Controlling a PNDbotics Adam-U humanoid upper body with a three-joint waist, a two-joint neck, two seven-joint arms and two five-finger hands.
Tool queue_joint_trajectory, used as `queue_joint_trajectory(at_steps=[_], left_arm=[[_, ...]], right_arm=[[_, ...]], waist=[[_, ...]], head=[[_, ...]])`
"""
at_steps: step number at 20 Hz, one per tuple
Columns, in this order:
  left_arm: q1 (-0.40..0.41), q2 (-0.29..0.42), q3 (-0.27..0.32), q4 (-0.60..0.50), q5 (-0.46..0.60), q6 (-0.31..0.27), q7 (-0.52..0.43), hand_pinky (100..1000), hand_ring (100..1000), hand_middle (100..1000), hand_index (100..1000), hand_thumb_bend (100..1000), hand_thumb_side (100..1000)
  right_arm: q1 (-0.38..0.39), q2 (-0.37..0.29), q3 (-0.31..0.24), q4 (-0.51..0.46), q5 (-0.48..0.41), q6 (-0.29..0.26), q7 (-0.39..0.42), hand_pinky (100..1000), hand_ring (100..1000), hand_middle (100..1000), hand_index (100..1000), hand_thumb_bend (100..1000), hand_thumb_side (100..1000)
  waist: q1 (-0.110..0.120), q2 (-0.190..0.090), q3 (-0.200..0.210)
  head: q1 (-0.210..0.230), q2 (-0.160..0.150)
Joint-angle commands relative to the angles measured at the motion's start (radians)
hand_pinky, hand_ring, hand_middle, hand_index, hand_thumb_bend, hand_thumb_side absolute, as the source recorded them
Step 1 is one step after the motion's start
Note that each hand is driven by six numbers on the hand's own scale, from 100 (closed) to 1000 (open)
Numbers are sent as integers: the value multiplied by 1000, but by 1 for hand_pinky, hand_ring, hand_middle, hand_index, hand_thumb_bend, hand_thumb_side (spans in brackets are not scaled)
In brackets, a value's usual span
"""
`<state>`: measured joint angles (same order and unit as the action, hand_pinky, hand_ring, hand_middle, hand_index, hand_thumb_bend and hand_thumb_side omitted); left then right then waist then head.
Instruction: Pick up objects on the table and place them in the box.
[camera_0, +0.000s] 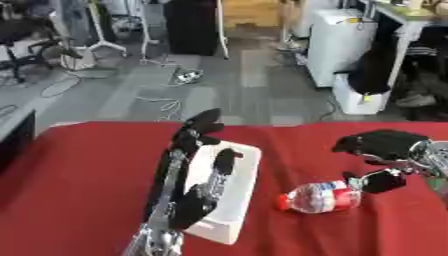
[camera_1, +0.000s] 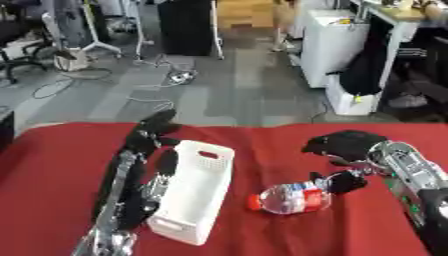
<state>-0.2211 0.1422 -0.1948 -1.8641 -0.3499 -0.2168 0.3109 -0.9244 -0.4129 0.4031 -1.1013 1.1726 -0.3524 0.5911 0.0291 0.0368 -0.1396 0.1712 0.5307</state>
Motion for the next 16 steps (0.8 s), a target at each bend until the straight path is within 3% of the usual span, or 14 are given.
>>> queue_joint_trajectory(at_steps=[1, 9, 16], left_arm=[[-9, 18, 13, -4, -14, 1, 5, 674, 787, 831, 879, 284, 769], [-15, 16, 17, 11, -27, 2, 6, 673, 786, 830, 880, 282, 771], [-22, 10, 19, 13, -28, 1, 6, 672, 786, 829, 879, 281, 772]], right_arm=[[-4, -24, 14, -40, -8, -10, -2, 738, 894, 938, 1000, 128, 720], [26, -34, 55, -139, -63, -4, 33, 729, 884, 925, 1000, 118, 721], [70, 4, 24, -199, -102, 38, 46, 717, 866, 916, 1000, 104, 703]], waist=[[-7, -18, -2], [-11, -19, -2], [-9, -10, 5]], head=[[14, 3], [24, 3], [31, -1]])
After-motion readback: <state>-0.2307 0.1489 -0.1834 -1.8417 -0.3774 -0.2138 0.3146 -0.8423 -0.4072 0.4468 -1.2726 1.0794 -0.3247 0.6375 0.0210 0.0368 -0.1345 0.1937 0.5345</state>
